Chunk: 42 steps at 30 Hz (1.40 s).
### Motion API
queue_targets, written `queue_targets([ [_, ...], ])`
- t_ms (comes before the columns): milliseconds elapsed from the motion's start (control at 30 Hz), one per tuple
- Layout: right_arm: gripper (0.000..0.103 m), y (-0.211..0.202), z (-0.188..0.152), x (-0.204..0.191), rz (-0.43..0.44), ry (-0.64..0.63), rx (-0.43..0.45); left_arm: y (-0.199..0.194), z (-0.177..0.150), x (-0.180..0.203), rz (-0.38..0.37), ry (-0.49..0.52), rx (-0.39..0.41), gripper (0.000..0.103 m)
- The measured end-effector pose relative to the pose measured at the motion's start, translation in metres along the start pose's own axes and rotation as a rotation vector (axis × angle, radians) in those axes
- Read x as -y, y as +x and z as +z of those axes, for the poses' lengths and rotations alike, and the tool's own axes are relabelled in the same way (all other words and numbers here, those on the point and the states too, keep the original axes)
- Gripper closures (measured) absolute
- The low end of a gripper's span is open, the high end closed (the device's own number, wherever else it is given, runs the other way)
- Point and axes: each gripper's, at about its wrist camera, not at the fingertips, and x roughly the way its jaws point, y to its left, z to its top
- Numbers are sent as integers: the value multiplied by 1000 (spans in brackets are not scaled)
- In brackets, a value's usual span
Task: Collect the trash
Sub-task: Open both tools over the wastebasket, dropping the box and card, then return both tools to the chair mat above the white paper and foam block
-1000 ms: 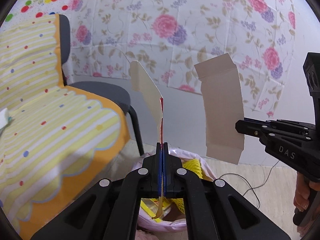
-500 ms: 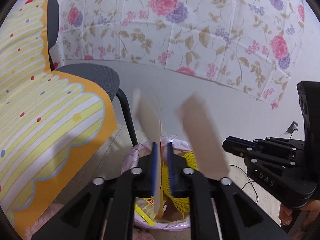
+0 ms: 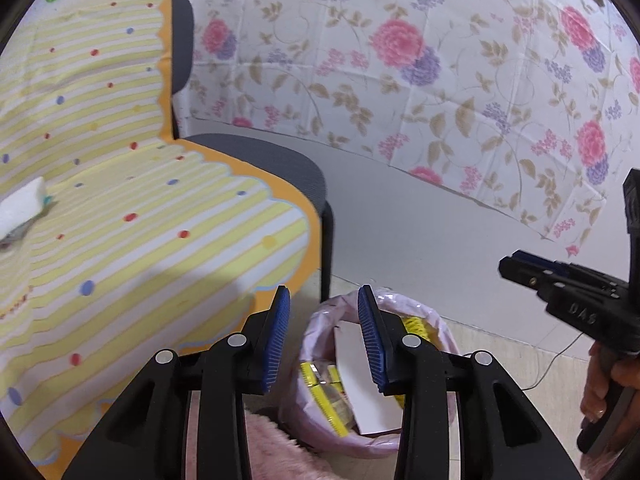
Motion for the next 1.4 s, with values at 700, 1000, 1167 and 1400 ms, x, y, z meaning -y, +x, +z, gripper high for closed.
queue_targets([
  [700, 79, -9, 73, -143, 278, -250, 115, -100, 8, -122, 320, -193, 79, 57],
  [1000, 79, 21, 96, -220, 408, -356, 79, -129, -3, -194, 483, -325, 76, 53],
  [1167, 68, 36, 106, -259, 453, -398, 62, -138, -6, -236, 572, -364, 72, 44],
  [1400, 59, 61, 116, -307, 505, -451, 39, -141, -7, -294, 631, -432, 74, 43],
])
